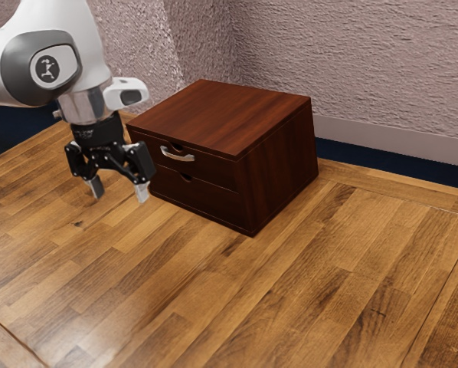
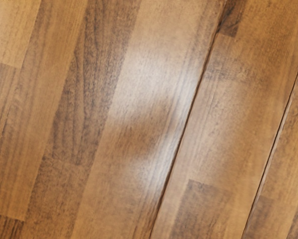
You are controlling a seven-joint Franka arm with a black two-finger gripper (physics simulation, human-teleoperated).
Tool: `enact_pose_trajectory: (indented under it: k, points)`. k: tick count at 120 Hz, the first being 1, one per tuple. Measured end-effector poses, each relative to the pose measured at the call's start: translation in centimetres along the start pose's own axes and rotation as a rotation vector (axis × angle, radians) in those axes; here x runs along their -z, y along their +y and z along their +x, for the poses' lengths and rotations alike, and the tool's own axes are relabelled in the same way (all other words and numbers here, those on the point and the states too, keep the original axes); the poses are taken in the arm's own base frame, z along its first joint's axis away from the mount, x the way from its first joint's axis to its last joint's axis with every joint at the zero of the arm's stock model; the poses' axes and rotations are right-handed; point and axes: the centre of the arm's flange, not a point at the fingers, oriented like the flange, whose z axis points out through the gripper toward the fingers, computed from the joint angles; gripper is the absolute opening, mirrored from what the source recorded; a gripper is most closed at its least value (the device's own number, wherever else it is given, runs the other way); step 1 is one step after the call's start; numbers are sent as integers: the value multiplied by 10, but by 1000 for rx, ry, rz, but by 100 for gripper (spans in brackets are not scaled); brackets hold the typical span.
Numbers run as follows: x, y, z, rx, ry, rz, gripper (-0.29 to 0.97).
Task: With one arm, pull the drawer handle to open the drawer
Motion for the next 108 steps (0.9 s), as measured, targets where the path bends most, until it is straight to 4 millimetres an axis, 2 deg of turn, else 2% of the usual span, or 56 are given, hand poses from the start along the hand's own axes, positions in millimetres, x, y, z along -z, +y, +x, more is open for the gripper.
enact_pose_trajectory:
  k: [30, 33, 38, 41, 45, 50, 59, 83, 99, 108]
  points:
    - [4, -19, 2, 48, 20, -6, 68]
    - [14, -19, 0, 47, 40, -10, 68]
    - [54, -18, -10, 42, 115, -22, 68]
    - [71, -16, -16, 39, 144, -27, 68]
    - [84, -12, -21, 42, 164, -32, 68]
    - [91, -5, -25, 60, 170, -36, 68]
    - [94, 4, -28, 143, 163, -42, 68]
    - [91, -2, -27, 513, 139, -62, 68]
    - [90, 7, -25, 686, 145, -82, 68]
    - [89, 5, -23, 781, 151, -90, 68]
